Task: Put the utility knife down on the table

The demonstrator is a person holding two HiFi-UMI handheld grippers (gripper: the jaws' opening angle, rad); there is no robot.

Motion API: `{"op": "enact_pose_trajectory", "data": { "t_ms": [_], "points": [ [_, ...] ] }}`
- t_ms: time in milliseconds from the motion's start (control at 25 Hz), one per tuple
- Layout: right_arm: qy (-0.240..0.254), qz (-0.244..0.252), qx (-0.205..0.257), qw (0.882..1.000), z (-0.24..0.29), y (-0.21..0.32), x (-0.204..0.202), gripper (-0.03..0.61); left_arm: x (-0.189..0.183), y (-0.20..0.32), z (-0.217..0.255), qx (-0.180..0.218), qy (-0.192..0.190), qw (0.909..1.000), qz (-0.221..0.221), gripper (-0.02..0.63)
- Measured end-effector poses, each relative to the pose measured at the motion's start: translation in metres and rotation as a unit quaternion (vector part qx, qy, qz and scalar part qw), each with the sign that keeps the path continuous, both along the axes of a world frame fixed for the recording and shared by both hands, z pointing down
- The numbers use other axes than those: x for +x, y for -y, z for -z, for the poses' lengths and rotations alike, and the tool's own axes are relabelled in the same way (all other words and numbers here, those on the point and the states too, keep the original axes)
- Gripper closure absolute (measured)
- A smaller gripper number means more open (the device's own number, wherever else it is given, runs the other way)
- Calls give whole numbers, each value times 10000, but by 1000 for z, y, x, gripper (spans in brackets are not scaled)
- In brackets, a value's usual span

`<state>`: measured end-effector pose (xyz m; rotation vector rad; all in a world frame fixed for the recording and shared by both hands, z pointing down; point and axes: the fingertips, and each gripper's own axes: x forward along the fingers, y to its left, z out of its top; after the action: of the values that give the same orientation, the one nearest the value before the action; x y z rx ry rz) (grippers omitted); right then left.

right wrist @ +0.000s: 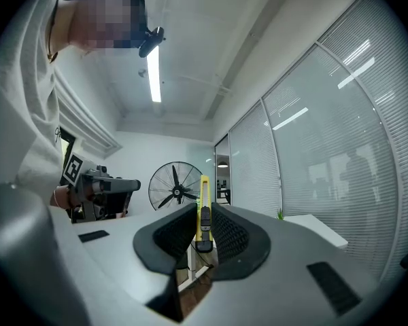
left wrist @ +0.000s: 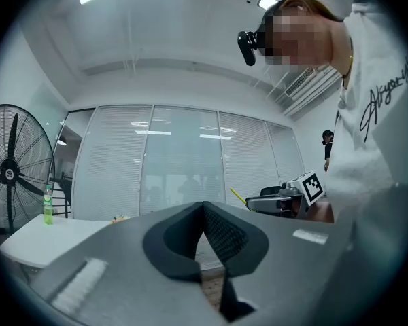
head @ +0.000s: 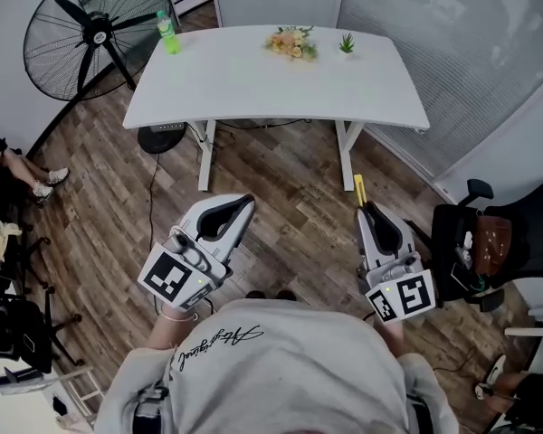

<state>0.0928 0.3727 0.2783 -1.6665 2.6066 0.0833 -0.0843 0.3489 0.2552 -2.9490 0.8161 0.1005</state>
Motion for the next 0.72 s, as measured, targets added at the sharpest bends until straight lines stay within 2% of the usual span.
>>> {"op": "enact_pose_trajectory", "data": {
  "t_ms": [320,720],
  "points": [
    [47,158,-1,9999,-5,-4,25,512,25,-7,-2,39,46,9998,182,614],
    [77,323,-111,9994,-13,5,27,512,26,-1,-6,-98,-8,9991,402,614]
  ]
}}
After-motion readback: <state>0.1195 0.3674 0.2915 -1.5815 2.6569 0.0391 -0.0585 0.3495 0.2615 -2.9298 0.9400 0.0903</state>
